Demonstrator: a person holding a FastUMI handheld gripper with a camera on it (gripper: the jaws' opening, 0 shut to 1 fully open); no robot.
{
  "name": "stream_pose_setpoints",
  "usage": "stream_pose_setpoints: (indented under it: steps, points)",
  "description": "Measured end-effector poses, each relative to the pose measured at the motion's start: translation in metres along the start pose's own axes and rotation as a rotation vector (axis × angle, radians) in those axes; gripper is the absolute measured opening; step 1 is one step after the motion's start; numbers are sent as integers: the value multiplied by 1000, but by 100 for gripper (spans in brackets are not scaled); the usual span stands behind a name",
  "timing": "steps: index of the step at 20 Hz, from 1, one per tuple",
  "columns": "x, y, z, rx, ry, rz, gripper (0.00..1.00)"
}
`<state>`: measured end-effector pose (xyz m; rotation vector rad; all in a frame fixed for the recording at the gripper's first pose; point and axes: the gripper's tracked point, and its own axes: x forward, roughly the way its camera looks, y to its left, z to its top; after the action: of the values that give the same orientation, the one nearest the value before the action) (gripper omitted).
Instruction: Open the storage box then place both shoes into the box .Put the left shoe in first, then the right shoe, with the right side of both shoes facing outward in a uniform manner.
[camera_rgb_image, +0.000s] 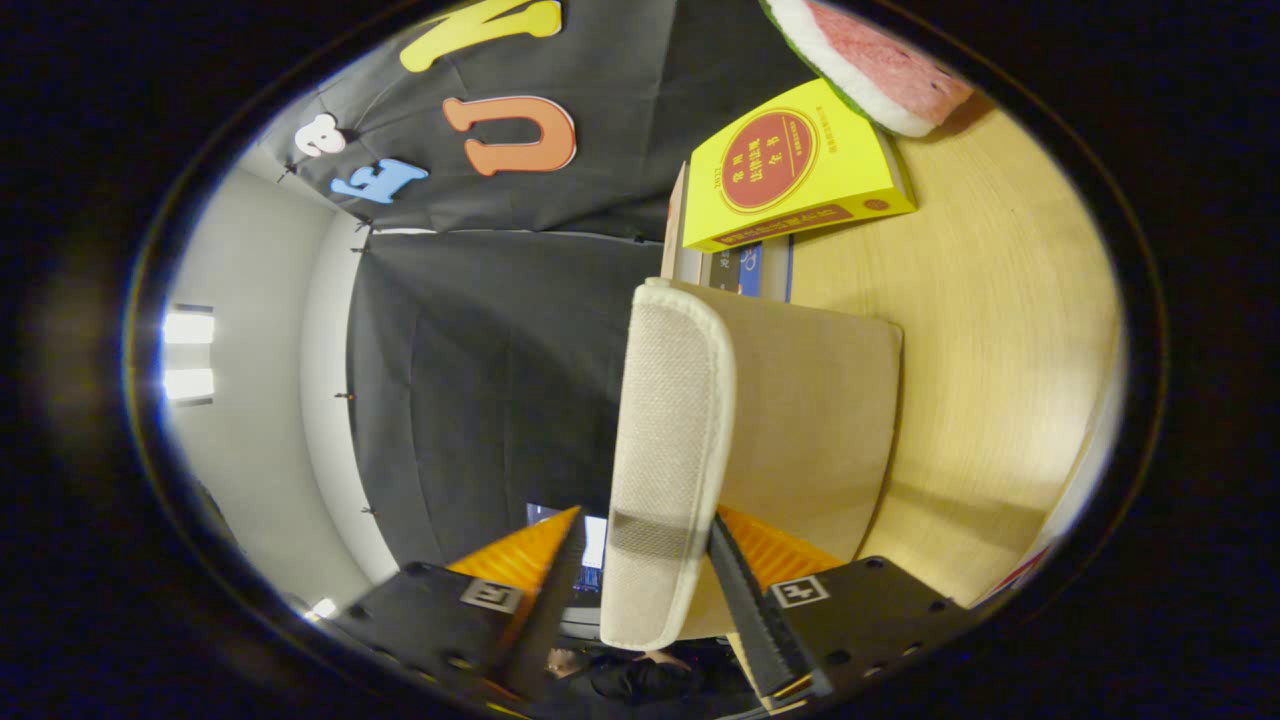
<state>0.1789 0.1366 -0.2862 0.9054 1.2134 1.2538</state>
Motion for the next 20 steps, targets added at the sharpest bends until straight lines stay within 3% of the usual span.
stream_pose_setpoints:
  steps: [4, 5, 6, 7, 8, 11, 12, 15, 17, 20]
  points:
    - [-8, 2, -5, 8, 15, -1, 34]
    - [-10, 1, -1, 8, 10, 2, 33]
    - [-9, 3, -6, 23, 0, 4, 18]
    - [-15, 3, -4, 30, 3, 8, 17]
    - [-12, 4, -5, 31, -6, 0, 8]
    - [-27, 9, -9, 14, -31, -19, 8]
    - [-29, 15, -10, 9, -40, -14, 0]
    - [-31, 35, -18, -35, -54, -69, 0]
    - [-29, 55, -16, -41, -86, -98, 0]
    - [-21, 104, -15, -29, -132, -69, 0]
